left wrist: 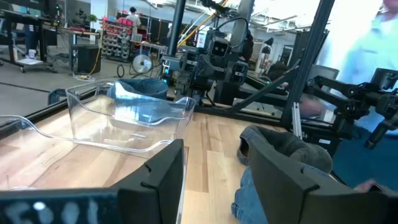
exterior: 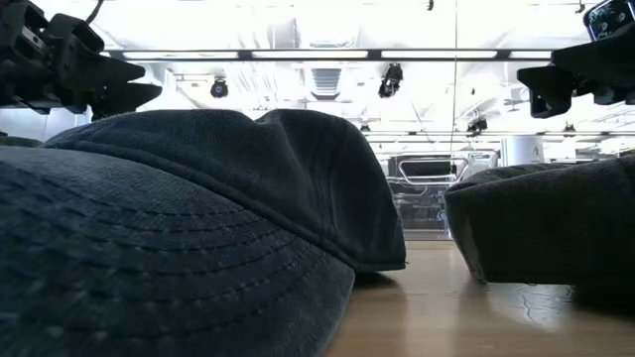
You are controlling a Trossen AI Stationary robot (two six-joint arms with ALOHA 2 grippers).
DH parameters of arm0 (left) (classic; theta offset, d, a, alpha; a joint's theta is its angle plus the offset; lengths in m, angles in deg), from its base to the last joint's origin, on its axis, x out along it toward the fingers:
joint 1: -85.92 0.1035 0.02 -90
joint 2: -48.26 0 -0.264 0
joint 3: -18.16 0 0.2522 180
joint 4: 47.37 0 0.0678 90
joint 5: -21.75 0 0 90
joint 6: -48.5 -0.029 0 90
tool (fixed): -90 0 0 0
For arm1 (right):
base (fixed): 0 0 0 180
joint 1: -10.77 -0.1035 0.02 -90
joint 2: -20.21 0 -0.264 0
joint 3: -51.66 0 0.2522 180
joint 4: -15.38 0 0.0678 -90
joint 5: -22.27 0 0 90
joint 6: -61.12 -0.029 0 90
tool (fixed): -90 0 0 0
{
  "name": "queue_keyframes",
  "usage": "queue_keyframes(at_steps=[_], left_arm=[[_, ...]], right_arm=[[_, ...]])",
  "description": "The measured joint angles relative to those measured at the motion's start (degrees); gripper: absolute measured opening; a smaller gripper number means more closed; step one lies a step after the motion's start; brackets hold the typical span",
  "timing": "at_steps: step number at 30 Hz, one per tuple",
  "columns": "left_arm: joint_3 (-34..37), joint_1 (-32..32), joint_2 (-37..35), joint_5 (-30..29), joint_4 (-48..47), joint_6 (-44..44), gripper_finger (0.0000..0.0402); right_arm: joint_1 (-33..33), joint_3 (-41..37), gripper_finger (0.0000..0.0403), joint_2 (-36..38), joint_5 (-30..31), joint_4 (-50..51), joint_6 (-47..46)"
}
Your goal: Pick & Place hat
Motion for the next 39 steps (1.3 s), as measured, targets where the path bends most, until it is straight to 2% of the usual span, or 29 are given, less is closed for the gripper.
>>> queue_keyframes(at_steps=[7,13,16,19,22,25,28,29,33,35,37,39], left_arm=[[0.00,0.02,-0.01,0.00,0.00,0.00,0.0176],[0.00,0.00,-0.02,0.02,0.00,0.00,0.0176],[0.00,0.01,-0.01,0.02,0.00,0.01,0.0176],[0.00,0.00,0.00,0.02,0.00,0.00,0.0176],[0.02,0.02,-0.02,0.02,0.00,0.00,0.0176],[0.00,0.02,-0.01,0.01,0.00,0.00,0.0176],[0.00,0.02,-0.01,0.02,0.00,0.01,0.0176],[0.02,0.00,0.00,0.02,0.00,0.00,0.0176],[0.00,0.00,-0.01,0.02,-0.01,0.01,0.0176],[0.00,0.02,-0.02,0.02,0.00,0.02,0.0176],[0.00,0.01,-0.01,0.01,-0.02,0.02,0.0176],[0.00,0.00,-0.02,0.02,-0.02,0.00,0.0176]], right_arm=[[0.02,0.00,0.0206,0.00,0.00,-0.02,0.25],[0.03,-0.02,0.0206,0.00,5.02,-0.13,31.48],[0.17,-0.02,0.0206,0.04,11.49,-1.94,42.79],[0.15,0.07,0.0206,-0.22,14.76,-4.35,53.35],[0.13,0.04,0.0206,-0.41,15.13,-4.58,56.72],[0.14,0.04,0.0206,-0.40,15.13,-4.26,54.56],[0.13,0.02,0.0206,-0.39,12.84,-5.09,44.41],[0.12,-0.02,0.0205,-0.37,11.93,-6.31,35.31],[0.23,0.02,0.0206,-0.35,13.58,-14.54,-18.03],[0.24,0.00,0.0206,-0.20,15.62,-17.54,-34.66],[0.26,-0.02,0.0206,-0.39,18.35,-21.06,-44.75],[0.26,0.02,0.0206,-0.18,19.80,-22.63,-46.99]])
